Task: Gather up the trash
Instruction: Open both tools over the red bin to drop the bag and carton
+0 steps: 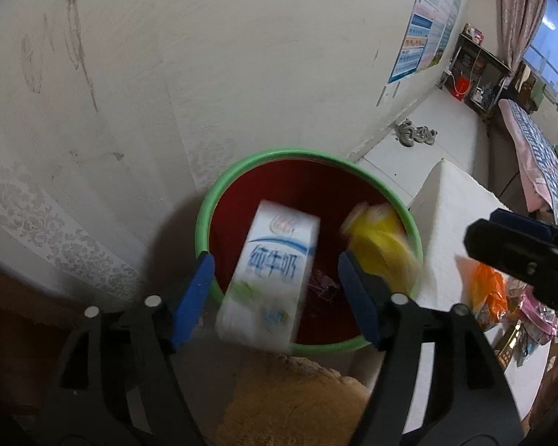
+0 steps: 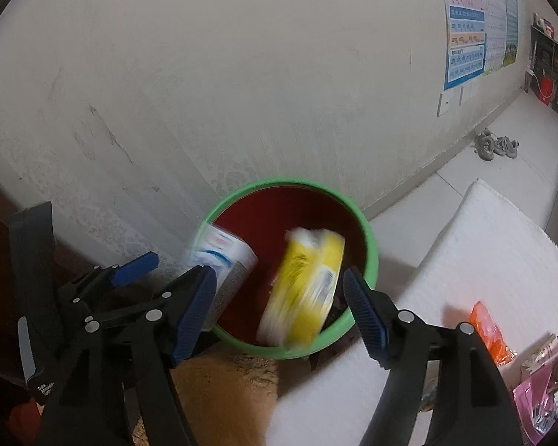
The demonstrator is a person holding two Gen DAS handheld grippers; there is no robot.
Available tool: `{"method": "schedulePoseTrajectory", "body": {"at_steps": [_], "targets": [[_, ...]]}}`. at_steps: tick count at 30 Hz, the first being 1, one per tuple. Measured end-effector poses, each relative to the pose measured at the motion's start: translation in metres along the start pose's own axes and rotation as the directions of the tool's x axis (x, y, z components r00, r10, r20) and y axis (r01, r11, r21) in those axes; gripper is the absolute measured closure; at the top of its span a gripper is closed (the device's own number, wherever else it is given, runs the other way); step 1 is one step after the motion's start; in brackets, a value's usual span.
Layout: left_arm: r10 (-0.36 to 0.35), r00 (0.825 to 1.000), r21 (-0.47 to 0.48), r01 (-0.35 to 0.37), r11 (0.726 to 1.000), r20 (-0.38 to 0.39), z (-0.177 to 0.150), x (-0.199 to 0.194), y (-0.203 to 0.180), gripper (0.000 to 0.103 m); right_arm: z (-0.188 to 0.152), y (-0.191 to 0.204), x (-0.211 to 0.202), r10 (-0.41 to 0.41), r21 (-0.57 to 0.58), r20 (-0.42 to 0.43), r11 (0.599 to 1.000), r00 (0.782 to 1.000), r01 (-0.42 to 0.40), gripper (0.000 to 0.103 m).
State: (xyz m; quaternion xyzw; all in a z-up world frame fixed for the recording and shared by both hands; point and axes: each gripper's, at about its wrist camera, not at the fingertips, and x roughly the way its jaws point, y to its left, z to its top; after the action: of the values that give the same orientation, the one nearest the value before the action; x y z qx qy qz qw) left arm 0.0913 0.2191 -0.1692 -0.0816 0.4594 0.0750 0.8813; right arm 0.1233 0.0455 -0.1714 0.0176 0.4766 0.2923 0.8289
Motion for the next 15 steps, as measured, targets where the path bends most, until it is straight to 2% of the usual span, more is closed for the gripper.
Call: {"method": "schedulePoseTrajectory", "body": {"at_steps": [8, 15], "targets": [[-0.014, 1.000, -0.006, 0.014, 1.000, -0.008, -0.007, -0.003, -0.004, 0.033, -0.025, -0.025, -0.031, -0.014, 0.044, 0.026, 0.999, 1.000, 0.013, 0.030], [-0.061, 0.998, 0.025, 0.061, 0.998, 0.002, -0.016, -0.020, -0.031, 0.030, -0.069, -0.073, -0.082, -0.089, 0.141, 0.068, 0.987, 0.994, 0.079, 0.026]]}}
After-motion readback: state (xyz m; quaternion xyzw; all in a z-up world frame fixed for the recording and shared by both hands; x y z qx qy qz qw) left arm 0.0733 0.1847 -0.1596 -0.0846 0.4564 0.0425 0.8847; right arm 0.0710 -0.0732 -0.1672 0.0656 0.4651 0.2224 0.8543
